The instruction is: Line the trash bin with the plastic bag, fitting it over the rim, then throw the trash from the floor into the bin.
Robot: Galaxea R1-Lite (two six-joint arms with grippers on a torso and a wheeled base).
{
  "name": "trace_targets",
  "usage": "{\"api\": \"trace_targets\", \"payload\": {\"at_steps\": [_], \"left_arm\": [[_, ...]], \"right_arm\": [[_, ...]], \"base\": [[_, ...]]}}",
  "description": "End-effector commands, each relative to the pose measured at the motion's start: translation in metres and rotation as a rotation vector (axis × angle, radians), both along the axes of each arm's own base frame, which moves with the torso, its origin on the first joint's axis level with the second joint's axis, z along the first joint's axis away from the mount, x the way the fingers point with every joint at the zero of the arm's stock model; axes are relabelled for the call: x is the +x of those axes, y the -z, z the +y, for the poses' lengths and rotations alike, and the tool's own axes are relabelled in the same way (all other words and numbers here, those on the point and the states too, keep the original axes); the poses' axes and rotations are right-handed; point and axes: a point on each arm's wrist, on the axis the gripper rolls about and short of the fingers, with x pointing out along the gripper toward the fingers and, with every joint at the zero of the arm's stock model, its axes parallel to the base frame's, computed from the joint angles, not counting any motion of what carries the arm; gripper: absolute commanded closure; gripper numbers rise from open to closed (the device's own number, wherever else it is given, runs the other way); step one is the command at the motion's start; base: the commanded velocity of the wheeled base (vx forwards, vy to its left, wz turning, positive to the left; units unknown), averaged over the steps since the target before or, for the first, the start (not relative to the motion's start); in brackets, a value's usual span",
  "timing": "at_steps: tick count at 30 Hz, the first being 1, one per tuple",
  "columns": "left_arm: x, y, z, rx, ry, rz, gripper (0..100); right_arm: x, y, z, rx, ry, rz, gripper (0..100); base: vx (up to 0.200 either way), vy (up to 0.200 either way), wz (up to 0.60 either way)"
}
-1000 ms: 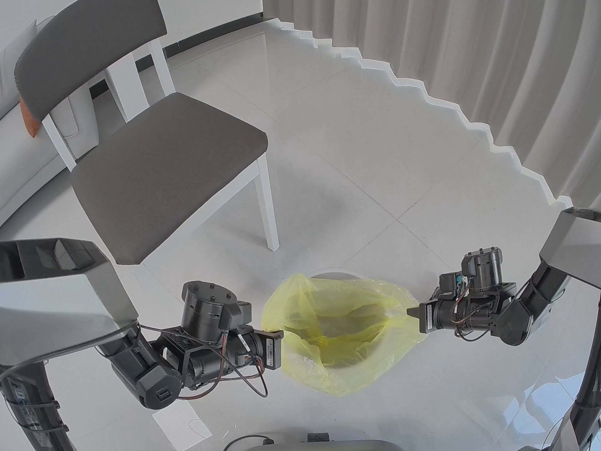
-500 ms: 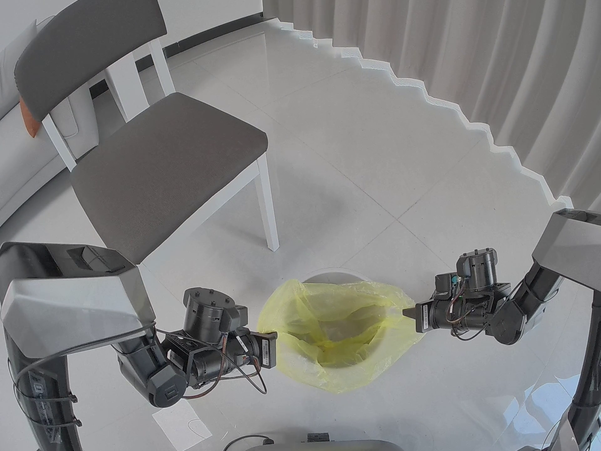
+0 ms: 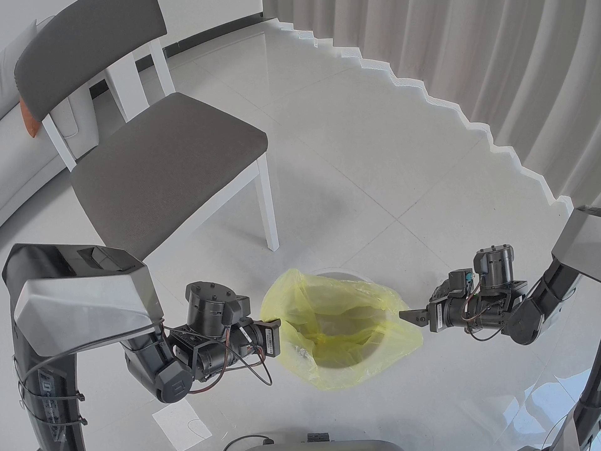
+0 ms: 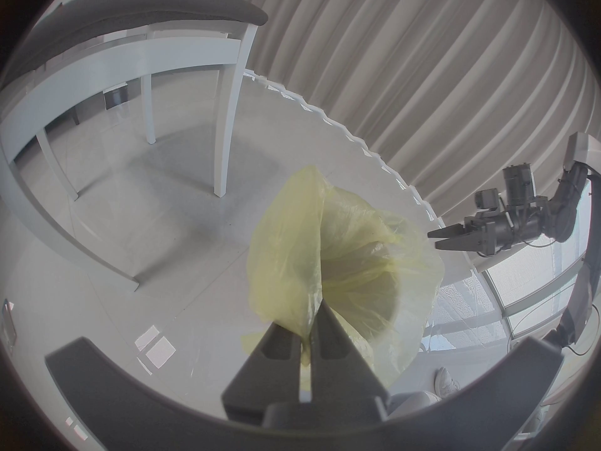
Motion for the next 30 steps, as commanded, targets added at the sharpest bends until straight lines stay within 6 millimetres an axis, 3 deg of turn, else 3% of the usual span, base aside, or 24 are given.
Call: {"api": "trace_targets", "payload": {"at_steps": [1, 4, 5, 10, 19, 27, 30], "left_arm": [[0.005, 0.006, -0.001, 0.003, -0.008, 0.003, 100], [0.008, 0.012, -0.003, 0.005, -0.008, 0.002, 100], [0.008, 0.012, -0.003, 0.003, -0.007, -0.004, 0], [0.006, 0.011, 0.005, 0.001, -0.024, -0.007, 0], [0.004, 0.014, 0.019, 0.056, -0.034, -0.006, 0], [0.008, 0.015, 0.017, 0.05, -0.034, -0.015, 0], [0.015, 0.025, 0.008, 0.052, -0.02, -0.011, 0]], "right_arm": [[-0.006, -0.015, 0.005, -0.001, -0.031, -0.052, 0], [-0.013, -0.023, 0.021, -0.016, -0.092, -0.091, 0], [-0.015, -0.024, 0.025, -0.016, -0.107, -0.101, 0], [-0.026, -0.025, 0.041, -0.027, -0.196, -0.212, 0], [-0.009, -0.012, 0.05, -0.141, -0.288, -0.3, 0], [0.001, -0.013, 0.057, -0.141, -0.311, -0.33, 0], [-0.008, -0.006, 0.073, -0.137, -0.366, -0.316, 0]], "base": [[0.0, 0.0, 0.0], [0.0, 0.0, 0.0], [0.0, 0.0, 0.0], [0.0, 0.0, 0.0], [0.0, 0.0, 0.0], [0.0, 0.0, 0.0], [0.0, 0.0, 0.0]]}}
